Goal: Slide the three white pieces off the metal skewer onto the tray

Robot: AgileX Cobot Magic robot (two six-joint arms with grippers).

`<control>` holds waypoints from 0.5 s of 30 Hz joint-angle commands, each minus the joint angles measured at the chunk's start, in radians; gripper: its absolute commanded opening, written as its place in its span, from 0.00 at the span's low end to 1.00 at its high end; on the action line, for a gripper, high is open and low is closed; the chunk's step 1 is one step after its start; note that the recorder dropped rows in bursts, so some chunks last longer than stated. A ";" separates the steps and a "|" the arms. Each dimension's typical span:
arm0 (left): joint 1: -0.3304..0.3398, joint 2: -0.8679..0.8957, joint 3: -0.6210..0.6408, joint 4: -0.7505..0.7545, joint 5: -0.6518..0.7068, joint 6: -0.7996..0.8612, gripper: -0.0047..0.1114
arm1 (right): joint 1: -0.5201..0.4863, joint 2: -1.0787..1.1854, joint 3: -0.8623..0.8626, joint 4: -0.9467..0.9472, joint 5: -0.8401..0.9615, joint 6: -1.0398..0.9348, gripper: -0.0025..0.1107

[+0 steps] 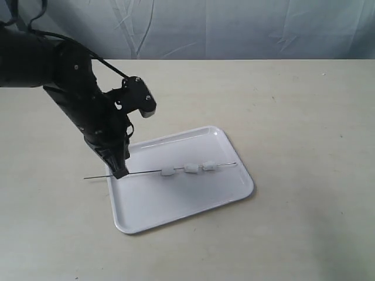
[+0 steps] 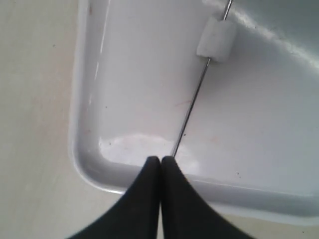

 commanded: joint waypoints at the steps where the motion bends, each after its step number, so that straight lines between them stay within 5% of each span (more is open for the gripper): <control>1: -0.013 0.061 -0.044 0.033 0.035 -0.019 0.04 | 0.112 0.196 -0.126 0.051 0.317 -0.326 0.04; 6: -0.013 0.092 -0.085 0.007 0.076 -0.008 0.09 | 0.209 0.424 -0.214 0.132 0.542 -0.469 0.17; 15: -0.013 0.092 -0.087 -0.103 0.103 0.157 0.29 | 0.234 0.642 -0.241 0.298 0.576 -0.589 0.35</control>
